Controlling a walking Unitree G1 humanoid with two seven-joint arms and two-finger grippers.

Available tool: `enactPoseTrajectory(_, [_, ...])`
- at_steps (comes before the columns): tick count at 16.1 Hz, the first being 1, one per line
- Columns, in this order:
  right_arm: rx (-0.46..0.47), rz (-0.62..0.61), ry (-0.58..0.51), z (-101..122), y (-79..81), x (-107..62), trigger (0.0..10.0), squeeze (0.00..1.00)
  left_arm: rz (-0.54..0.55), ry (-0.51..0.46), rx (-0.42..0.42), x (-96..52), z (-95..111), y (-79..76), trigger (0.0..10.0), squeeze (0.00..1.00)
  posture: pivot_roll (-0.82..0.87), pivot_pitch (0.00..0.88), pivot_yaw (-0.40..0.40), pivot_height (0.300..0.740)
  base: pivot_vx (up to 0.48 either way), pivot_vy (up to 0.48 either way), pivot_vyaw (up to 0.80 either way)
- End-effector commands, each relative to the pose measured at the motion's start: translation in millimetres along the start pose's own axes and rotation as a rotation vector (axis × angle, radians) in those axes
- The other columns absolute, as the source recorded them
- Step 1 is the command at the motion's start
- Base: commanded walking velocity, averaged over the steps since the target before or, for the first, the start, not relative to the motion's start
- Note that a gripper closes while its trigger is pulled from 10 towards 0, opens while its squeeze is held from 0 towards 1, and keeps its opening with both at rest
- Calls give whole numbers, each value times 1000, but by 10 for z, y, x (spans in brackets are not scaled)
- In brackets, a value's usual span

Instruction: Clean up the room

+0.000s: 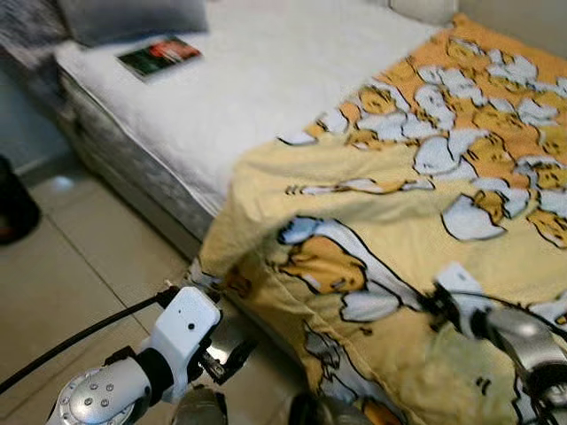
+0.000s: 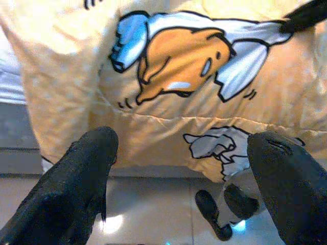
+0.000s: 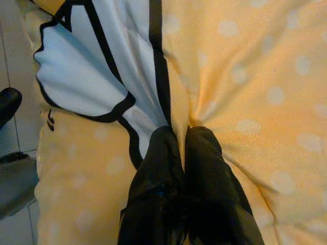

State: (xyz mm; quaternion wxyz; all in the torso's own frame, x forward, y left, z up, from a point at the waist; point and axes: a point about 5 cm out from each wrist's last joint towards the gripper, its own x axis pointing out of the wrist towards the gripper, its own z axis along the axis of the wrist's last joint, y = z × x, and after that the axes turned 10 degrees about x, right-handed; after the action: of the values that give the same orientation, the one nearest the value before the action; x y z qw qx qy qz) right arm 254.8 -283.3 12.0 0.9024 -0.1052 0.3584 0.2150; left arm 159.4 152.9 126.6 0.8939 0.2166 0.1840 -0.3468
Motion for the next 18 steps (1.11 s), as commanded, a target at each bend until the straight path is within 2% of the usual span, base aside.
enactPoseTrajectory(1, [10,-50,25,-129,-143,-167,0,0,-17,-5,2,19,1,-12,10000,0,118,50,-127,740,0,0,0])
enactPoseTrajectory(6, [11,-144,188,-580,-270,-475,0,0,-31,-9,18,39,2,17,10000,0,114,43,-113,740,0,0,0])
enactPoseTrajectory(7, [5,-147,205,-613,-271,-494,0,0,-32,-9,19,40,1,20,10000,0,115,43,-113,740,0,0,0])
enactPoseTrajectory(9, [33,-235,308,-843,-315,-632,0,0,-34,-7,29,33,-3,52,10000,0,122,38,-110,740,0,0,0])
enactPoseTrajectory(14, [74,-222,346,-945,-217,-589,0,0,-34,2,49,40,-20,93,10000,0,126,19,-101,740,0,0,0])
enactPoseTrajectory(15, [91,-237,325,-936,-199,-558,9098,0,-33,1,52,52,-23,101,10000,0,125,12,-99,740,0,0,0])
enactPoseTrajectory(16, [167,-206,262,-888,-156,-503,10000,0,-31,-3,54,68,-22,113,10000,0,125,7,-98,740,0,0,0])
enactPoseTrajectory(17, [200,-181,207,-832,-125,-460,10000,1000,-27,-7,54,88,-21,130,10000,0,121,0,-95,740,0,0,0])
enactPoseTrajectory(18, [202,-168,168,-785,-106,-430,10000,1000,-20,-15,50,113,-16,153,10000,0,118,0,-92,740,0,0,0])
